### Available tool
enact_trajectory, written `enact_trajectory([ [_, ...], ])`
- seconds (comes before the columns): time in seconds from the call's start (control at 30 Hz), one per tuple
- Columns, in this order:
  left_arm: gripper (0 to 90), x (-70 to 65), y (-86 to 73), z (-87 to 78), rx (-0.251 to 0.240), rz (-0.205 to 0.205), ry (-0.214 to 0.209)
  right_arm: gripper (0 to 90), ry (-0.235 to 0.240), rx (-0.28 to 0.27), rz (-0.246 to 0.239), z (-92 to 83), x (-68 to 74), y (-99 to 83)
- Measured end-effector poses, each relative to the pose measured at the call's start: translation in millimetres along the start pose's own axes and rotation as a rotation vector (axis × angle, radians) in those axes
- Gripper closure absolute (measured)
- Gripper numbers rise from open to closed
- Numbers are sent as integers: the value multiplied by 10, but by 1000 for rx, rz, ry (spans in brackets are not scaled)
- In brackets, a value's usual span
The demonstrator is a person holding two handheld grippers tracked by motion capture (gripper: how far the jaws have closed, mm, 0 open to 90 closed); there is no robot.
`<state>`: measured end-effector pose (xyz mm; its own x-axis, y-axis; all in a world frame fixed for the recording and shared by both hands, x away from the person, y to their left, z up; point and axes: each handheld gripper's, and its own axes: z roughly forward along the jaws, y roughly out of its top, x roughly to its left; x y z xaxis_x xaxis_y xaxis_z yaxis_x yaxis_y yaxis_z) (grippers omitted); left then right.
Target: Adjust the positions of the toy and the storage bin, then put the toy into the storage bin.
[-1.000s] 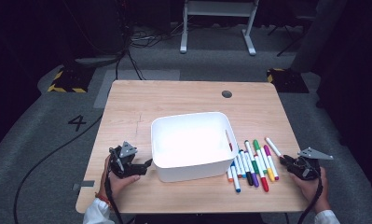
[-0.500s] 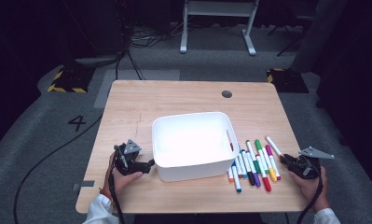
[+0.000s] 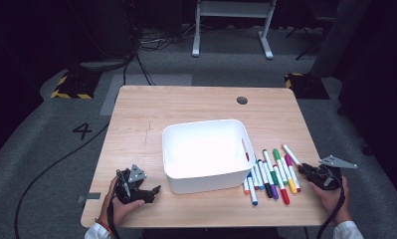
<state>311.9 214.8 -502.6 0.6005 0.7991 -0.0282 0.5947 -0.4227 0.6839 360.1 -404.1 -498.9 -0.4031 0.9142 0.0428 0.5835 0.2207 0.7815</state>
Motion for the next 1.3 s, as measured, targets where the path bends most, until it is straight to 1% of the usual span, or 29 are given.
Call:
enact_trajectory([
  [0.03, 155, 0, 0, 0, 0, 0, 0, 750, 3, -4, -6, -1, -3, 0],
  [0.1, 155, 0, -1, 2, 0, -1, 0, 750, 2, -6, -5, -12, 2, 9],
  [0.13, 154, 0, 0, 1, 0, -1, 0, 750, 9, -16, 0, -15, 8, 17],
  [0.2, 154, -1, -1, 2, -1, -1, 0, 750, 5, -16, -6, -24, 7, 23],
  [0.27, 154, 1, 0, 2, 0, -1, -1, 750, 13, -26, -1, -41, 5, 38],
  [0.3, 154, 4, 1, 6, 0, 3, -8, 750, 15, -30, -3, -39, 2, 40],
  [0.4, 145, 8, 9, 12, 5, 4, -11, 750, 12, -25, 0, -39, 2, 36],
  [0.47, 144, 8, 9, 11, 6, 5, -10, 750, 8, -32, -10, -65, 0, 37],
  [0.53, 144, 8, 10, 10, 8, 5, -10, 750, 14, -48, -16, -109, -5, 53],
  [0.6, 143, 8, 12, 10, 8, 4, -7, 750, 18, -58, -5, -129, -4, 66],
  [0.63, 141, 10, 15, 12, 10, 8, -6, 750, 21, -58, -19, -136, -14, 69],
  [0.73, 136, 10, 18, 19, 10, 7, -5, 750, 29, -51, -14, -124, -24, 67],
  [0.77, 136, 13, 19, 20, 14, 7, -16, 750, 29, -51, -14, -124, -24, 67],
  [0.8, 135, 14, 23, 22, 8, 11, -9, 750, 32, -46, -7, -105, -24, 59],
  [0.9, 134, 13, 22, 24, 11, 7, -14, 751, 45, -29, -2, -56, -21, 17],
  [0.97, 134, 13, 22, 24, 11, 8, -14, 750, 42, -18, -14, -60, -17, 12],
  [1.03, 134, 13, 22, 24, 11, 7, -14, 750, 43, -19, -7, -60, -21, 9],
  [1.07, 134, 13, 23, 24, 10, 8, -14, 750, 45, -27, 9, -54, -17, 7],
  [1.1, 134, 13, 22, 24, 10, 8, -15, 750, 43, -20, -6, -54, -34, 6],
  [1.13, 134, 13, 22, 24, 10, 8, -15, 750, 43, -20, -6, -54, -34, 6],
  [1.17, 134, 13, 22, 24, 11, 7, -14, 750, 44, -25, 8, -52, -33, 6],
  [1.2, 135, 13, 22, 24, 11, 8, -14, 750, 41, -26, 11, -53, -38, 6],
  [1.23, 134, 13, 22, 24, 10, 8, -15, 750, 37, -23, -1, -57, -49, 8],
  [1.3, 134, 14, 23, 23, 10, 9, -12, 750, 38, -22, -4, -57, -48, 11],
])
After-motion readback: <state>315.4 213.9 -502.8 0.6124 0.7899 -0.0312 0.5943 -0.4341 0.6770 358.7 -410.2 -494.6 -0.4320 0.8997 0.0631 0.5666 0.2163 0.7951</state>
